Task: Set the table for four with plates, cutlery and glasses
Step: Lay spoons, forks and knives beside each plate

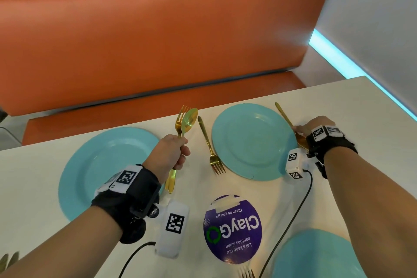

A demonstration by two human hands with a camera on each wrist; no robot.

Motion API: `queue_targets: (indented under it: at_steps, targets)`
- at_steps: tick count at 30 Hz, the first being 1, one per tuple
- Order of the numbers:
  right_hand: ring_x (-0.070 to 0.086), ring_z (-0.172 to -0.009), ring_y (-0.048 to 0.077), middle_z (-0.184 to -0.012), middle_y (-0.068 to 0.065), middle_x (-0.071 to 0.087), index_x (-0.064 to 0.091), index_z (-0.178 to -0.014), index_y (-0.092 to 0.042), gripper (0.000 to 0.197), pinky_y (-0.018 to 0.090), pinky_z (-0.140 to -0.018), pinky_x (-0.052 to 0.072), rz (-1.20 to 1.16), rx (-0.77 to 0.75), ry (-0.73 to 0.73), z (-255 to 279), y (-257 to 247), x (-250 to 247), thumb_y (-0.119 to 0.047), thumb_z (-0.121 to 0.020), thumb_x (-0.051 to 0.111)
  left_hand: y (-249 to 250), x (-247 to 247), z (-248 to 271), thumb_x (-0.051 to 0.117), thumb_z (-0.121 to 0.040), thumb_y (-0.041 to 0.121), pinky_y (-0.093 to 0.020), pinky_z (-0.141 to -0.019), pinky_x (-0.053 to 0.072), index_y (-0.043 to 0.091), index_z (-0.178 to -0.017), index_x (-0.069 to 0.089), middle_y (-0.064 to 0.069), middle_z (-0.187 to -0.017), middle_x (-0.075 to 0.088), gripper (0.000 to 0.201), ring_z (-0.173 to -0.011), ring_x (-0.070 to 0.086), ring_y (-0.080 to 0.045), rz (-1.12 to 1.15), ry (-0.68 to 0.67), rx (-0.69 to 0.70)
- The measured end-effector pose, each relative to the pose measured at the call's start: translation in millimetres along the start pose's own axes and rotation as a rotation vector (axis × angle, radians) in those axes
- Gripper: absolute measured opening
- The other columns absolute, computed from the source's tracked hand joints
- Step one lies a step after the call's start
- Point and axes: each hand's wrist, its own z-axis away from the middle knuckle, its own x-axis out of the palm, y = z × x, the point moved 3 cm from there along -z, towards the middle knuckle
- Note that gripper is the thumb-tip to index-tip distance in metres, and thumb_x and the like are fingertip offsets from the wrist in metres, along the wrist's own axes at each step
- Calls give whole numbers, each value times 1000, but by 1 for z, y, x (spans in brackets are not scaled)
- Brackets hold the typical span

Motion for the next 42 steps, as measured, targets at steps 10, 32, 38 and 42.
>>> queue_targets:
  at_steps: [10,32,38,42]
  targets:
    - [52,-67,30,-81,15,63,51,-63,-9,47,31,-65,41,-81,-10,33,2,-3,0,-50,-71,73,-4,-4,-1,38,-99,19,-22,-48,31,12,-78,50,-6,-69,48,25,-54,36,-13,3,22,-31]
    - [58,-109,37,-119,20,62,61,-109,3,60,37,-90,45,-38,15,54,1,-12,-15,-49,-80,67,-12,0,3,38,-97,16,-23,-50,32,10,-79,52,-7,-70,51,24,-55,39,-13,72,38,-53]
    - [58,-112,30,-117,13,65,68,-106,-6,49,31,-89,43,-1,-187,71,55,-38,-47,-49,-88,56,-13,0,16,33,-98,12,-21,-47,34,3,-98,52,-7,-72,52,21,-56,42,-13,78,-2,-7]
    - [61,-102,20,-99,2,69,66,-79,-22,19,24,-82,42,-114,-382,14,116,-53,-51,-40,-80,70,-14,1,32,35,-98,10,-18,-43,33,3,-97,50,-6,-71,55,17,-54,42,-12,52,-68,39]
